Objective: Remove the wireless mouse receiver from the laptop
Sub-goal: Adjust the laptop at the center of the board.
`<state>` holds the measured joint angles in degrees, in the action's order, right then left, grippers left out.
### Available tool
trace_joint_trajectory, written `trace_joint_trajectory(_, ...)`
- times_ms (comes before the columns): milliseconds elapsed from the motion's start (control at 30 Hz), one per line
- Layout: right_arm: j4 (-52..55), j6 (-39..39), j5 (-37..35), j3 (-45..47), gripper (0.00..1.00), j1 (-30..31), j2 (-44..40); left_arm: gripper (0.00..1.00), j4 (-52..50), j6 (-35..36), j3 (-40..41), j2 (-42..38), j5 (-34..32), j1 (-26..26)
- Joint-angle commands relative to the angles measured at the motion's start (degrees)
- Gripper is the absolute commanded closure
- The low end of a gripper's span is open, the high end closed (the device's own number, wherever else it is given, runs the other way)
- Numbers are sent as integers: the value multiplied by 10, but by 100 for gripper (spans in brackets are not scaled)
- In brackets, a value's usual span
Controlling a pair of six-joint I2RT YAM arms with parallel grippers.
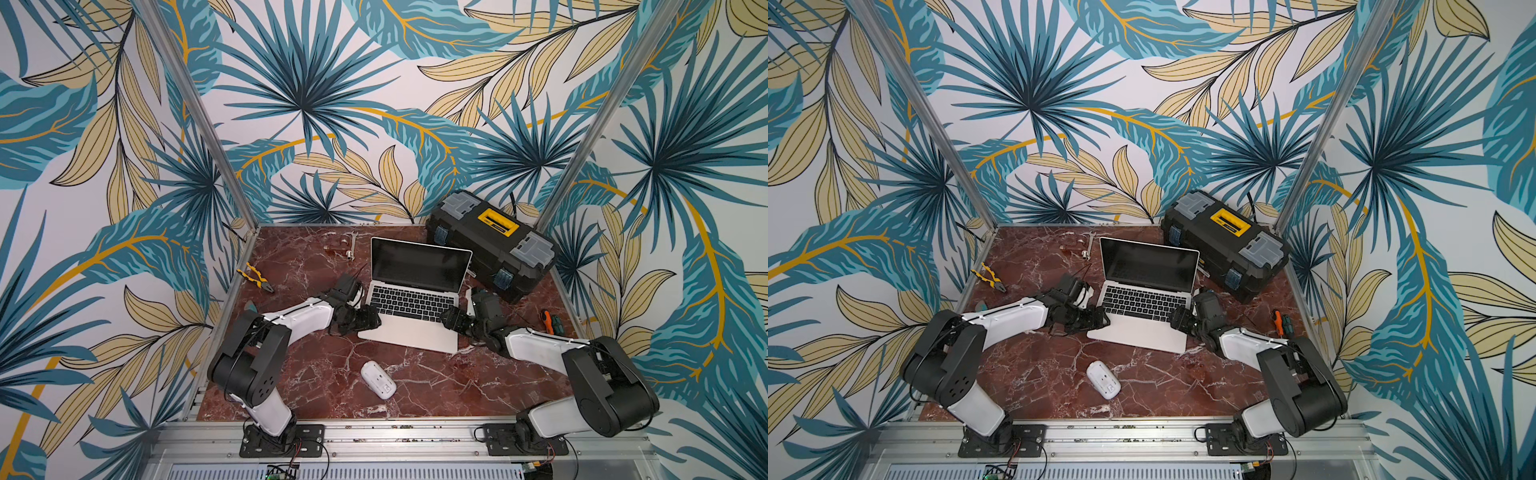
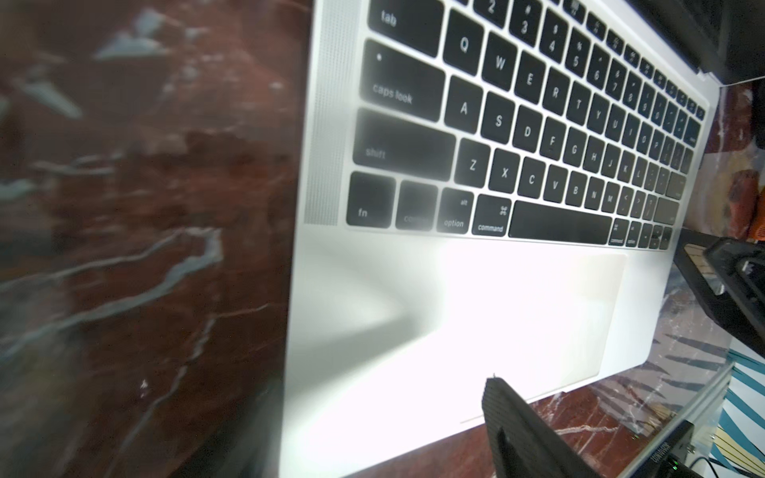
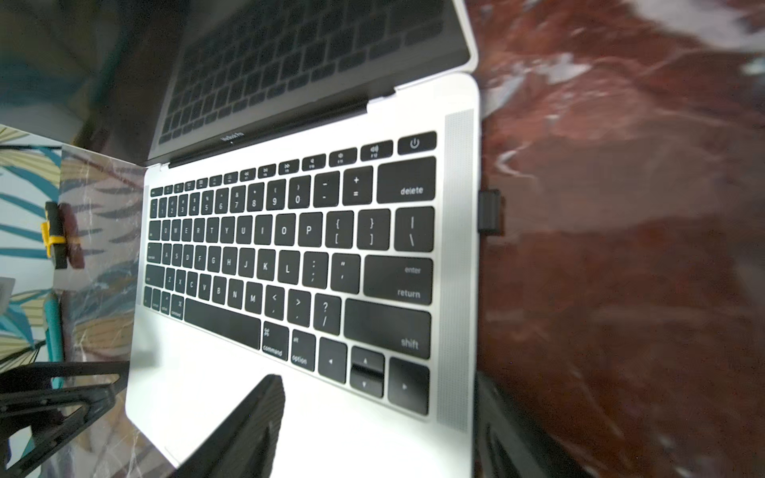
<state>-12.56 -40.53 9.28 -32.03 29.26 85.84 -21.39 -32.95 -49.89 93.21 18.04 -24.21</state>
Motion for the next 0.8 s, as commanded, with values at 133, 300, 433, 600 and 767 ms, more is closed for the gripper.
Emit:
trace_joint_trajectory(133, -23, -8, 103, -66, 24, 96, 63, 18, -90, -14, 63, -80, -44, 24)
trace_joint_trajectory(300, -34, -26, 96, -70, 24, 115, 70, 17, -112, -10, 68, -85, -69, 40)
trace_joint_trajectory(433, -23, -11, 78, -63, 23, 115, 58, 16, -129, -7, 59, -84, -89, 45)
trace_joint_trajectory(600, 59, 65, 0, -77, 17, 107, 28, 11, -166, -2, 31, -93, -132, 51)
trace_joint_trajectory(767, 105, 165, -12, -91, 16, 85, -18, 10, -192, 3, 11, -101, -149, 58)
